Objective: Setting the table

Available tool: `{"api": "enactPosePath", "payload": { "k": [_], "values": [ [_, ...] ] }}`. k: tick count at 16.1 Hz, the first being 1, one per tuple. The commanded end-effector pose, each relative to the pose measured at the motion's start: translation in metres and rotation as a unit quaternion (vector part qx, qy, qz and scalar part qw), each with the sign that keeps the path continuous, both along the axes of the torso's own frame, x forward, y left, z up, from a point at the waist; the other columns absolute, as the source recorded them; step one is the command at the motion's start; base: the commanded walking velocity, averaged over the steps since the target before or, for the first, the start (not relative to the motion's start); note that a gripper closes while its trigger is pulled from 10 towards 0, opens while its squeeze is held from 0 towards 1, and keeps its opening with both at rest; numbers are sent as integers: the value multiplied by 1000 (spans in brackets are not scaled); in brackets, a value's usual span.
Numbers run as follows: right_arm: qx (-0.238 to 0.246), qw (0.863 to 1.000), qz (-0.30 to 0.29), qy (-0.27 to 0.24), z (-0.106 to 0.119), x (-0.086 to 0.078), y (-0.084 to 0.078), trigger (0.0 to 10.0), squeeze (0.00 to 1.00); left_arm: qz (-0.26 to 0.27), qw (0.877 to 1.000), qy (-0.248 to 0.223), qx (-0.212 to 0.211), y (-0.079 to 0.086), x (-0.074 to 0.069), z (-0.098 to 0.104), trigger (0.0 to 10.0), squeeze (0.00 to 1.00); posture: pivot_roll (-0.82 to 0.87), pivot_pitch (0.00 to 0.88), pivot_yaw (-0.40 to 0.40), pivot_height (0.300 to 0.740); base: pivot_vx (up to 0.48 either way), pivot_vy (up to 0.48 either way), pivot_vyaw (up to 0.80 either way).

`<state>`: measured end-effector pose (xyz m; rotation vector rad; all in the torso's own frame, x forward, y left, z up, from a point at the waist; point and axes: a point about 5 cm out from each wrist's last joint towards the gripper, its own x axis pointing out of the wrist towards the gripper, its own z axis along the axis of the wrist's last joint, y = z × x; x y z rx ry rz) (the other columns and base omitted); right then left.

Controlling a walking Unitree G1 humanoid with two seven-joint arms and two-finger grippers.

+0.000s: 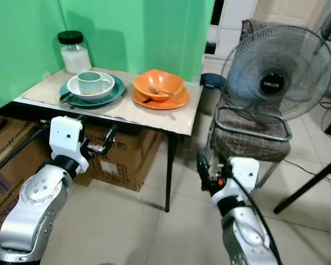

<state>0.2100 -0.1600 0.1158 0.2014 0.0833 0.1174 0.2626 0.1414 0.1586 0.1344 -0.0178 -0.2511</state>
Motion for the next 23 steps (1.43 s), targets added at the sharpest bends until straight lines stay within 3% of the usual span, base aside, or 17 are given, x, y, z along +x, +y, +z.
{"api": "enactPosePath", "payload": {
  "k": [1, 10, 23],
  "values": [
    [1, 1000, -2, 5, 0, 1, -2, 10000, 0, -4, 1000, -1, 0, -1, 2, 1, 10000, 0, 46, 0, 8, 740, 296, 0, 0],
    [-17, 1000, 19, 6, -1, 5, 2, 10000, 0, -5, 1000, 1, -3, -1, 2, 1, 10000, 0, 50, 0, 1, 740, 299, 0, 0],
    [-2, 1000, 6, -3, 3, 9, 1, 10000, 0, -22, 1000, 6, 2, -2, 2, 0, 10000, 0, 53, 0, 5, 740, 298, 0, 0]
  ]
}}
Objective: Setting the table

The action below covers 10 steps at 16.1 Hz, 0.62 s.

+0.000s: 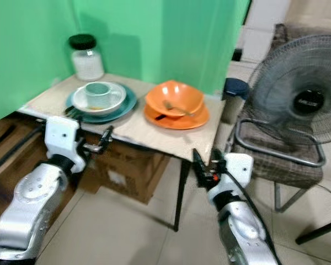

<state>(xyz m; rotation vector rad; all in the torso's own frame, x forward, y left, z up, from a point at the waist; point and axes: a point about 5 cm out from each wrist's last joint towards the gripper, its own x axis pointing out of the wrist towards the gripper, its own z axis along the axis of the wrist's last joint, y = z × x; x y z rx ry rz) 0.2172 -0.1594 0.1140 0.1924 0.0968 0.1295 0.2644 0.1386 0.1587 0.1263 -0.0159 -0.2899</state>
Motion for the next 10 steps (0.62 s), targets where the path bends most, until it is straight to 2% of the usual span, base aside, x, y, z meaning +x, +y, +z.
{"api": "enactPosePath", "payload": {
  "k": [1, 10],
  "values": [
    [2, 1000, -1, -10, 5, 2, 0, 10000, 0, -3, 1000, 3, 5, 1, 0, 0, 10000, 0, 53, 0, 4, 740, 300, 0, 0],
    [-3, 1000, 5, -16, 9, 8, -3, 10000, 0, -5, 1000, 3, 8, 2, -2, 0, 10000, 0, 63, 0, -7, 740, 293, 0, 0]
  ]
}}
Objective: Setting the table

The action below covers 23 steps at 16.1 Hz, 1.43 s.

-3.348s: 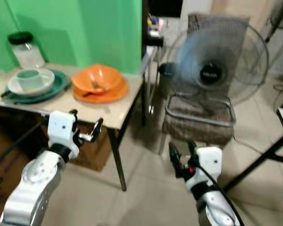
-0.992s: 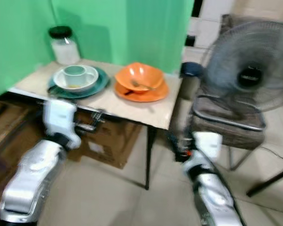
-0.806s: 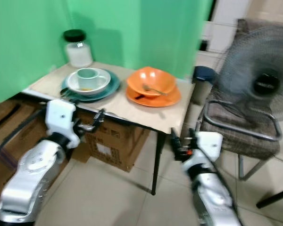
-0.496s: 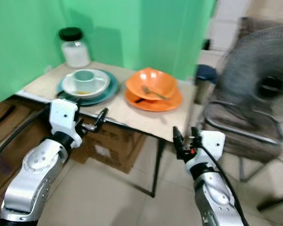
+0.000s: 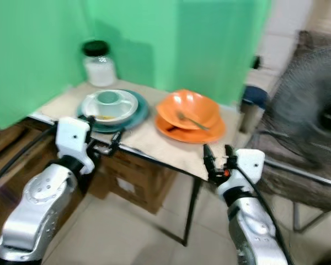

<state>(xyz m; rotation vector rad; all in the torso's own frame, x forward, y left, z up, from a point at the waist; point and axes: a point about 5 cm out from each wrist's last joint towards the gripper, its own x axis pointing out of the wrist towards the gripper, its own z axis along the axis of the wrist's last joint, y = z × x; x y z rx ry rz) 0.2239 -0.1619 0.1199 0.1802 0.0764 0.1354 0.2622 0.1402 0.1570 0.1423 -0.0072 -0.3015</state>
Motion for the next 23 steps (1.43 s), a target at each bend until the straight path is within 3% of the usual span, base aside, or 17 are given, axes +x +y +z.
{"api": "enactPosePath", "payload": {
  "k": [1, 5, 6, 10, 15, 17, 20, 21, 22, 23],
  "values": [
    [2, 1000, 2, -6, 4, 2, -1, 10000, 0, -2, 1000, -1, 1, 0, 0, 2, 10000, 0, 62, 0, -5, 740, 292, 0, 0],
    [12, 1000, -5, -18, 8, 3, -4, 10000, 0, -12, 1000, -4, 5, -3, 1, 3, 10000, 0, 61, 0, 0, 740, 291, 0, 0],
    [26, 999, -9, -30, 11, 2, -5, 10000, 1000, -18, 1000, -4, 7, -4, 1, 3, 10000, 0, 61, 0, 0, 740, 289, 0, 0],
    [24, 999, -5, -33, 12, 3, -6, 10000, 1000, -43, 999, -2, 7, -10, -2, 3, 10000, 0, 61, 0, -2, 740, 279, 0, 0],
    [8, 999, 28, -41, 19, 18, -10, 10000, 1000, -70, 998, 5, 9, -17, -6, 0, 10000, 0, 57, 0, -6, 740, 100, 0, 0],
    [-26, 996, 84, -22, 29, 42, -5, 10000, 1000, -75, 997, 7, 14, -18, -5, -1, 10000, 0, 47, 0, -5, 740, 0, 0, 0],
    [-68, 991, 117, 1, 44, 77, 2, 10000, 1000, -91, 996, 10, 21, -19, -4, -2, 10000, 0, 38, 0, -3, 740, 0, 0, 0],
    [-128, 984, 119, 41, 47, 103, 4, 10000, 1000, -113, 993, 19, 29, -22, -4, -3, 10000, 0, 33, 0, 1, 740, 0, 0, 0],
    [-140, 982, 116, 53, 50, 114, 4, 10000, 824, -128, 991, 23, 34, -24, -4, -4, 10000, 0, 31, 0, 3, 740, 0, 0, 0],
    [-144, 980, 124, 57, 55, 124, 6, 10000, 0, -141, 989, 27, 36, -25, -5, -5, 10000, 0, 31, 0, 3, 740, 0, 0, 0]
  ]
}}
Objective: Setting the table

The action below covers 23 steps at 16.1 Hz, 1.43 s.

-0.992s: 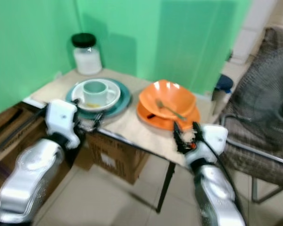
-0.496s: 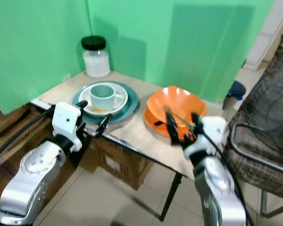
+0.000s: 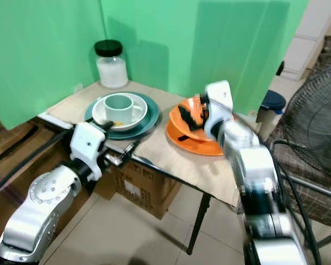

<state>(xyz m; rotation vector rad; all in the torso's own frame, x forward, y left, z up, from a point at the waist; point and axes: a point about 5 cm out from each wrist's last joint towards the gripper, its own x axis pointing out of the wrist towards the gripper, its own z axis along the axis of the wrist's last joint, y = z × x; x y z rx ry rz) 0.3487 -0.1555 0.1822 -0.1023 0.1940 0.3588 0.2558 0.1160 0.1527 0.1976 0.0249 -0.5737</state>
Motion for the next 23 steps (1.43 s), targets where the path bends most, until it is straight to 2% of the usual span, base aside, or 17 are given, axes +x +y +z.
{"api": "enactPosePath", "payload": {
  "k": [1, 2, 3, 5, 7, 8, 11, 13, 14, 16, 23],
  "values": [
    [-23, 999, 14, 27, -4, 8, 2, 10000, 0, -20, 1000, 9, 9, -2, 0, -1, 10000, 0, 28, 0, 7, 740, 0, 0, 0],
    [-52, 997, 22, 48, 0, 20, 5, 10000, 0, -38, 999, 14, 12, -4, -2, -1, 10000, 0, 27, 0, 7, 740, 0, 0, 0],
    [-63, 996, 24, 55, 1, 23, 6, 10000, 0, -44, 999, 15, 13, -4, -2, -1, 10000, 0, 27, 0, 6, 740, 0, 0, 0],
    [-95, 987, 24, 129, 4, 37, 6, 10000, 0, -68, 997, 24, 14, -6, -8, -2, 10000, 0, 30, 0, -1, 740, 0, 0, 0],
    [-93, 980, 13, 174, 5, 42, 1, 9451, 0, -74, 997, 27, 14, -7, -11, -2, 10000, 0, 32, 0, -8, 740, 0, 0, 0],
    [-94, 978, 8, 188, 5, 41, -3, 10000, 0, -74, 997, 27, 15, -6, -11, -3, 10000, 0, 32, 0, -8, 740, 0, 0, 0],
    [-98, 966, -7, 238, -2, 40, -15, 10000, 0, -83, 996, 32, 18, -7, -12, -3, 10000, 0, 26, 0, -1, 740, 0, 0, 0],
    [-100, 958, -23, 267, -7, 37, -24, 7490, 0, -95, 995, 36, 19, -8, -14, -3, 10000, 0, 19, 0, 3, 740, 0, 0, 0],
    [-106, 955, -26, 276, -10, 36, -26, 5686, 0, -98, 994, 36, 19, -9, -14, -4, 10000, 0, 16, 0, 5, 740, 0, 0, 0],
    [-105, 951, -28, 290, -16, 34, -27, 0, 0, -103, 994, 37, 19, -10, -14, -4, 10000, 0, 13, 0, 7, 740, 0, 0, 0],
    [-114, 946, -42, 301, -25, 35, -29, 0, 0, -109, 993, 38, 22, -10, -15, -4, 10000, 0, 22, 0, 0, 740, 0, 0, 0]
  ]
}}
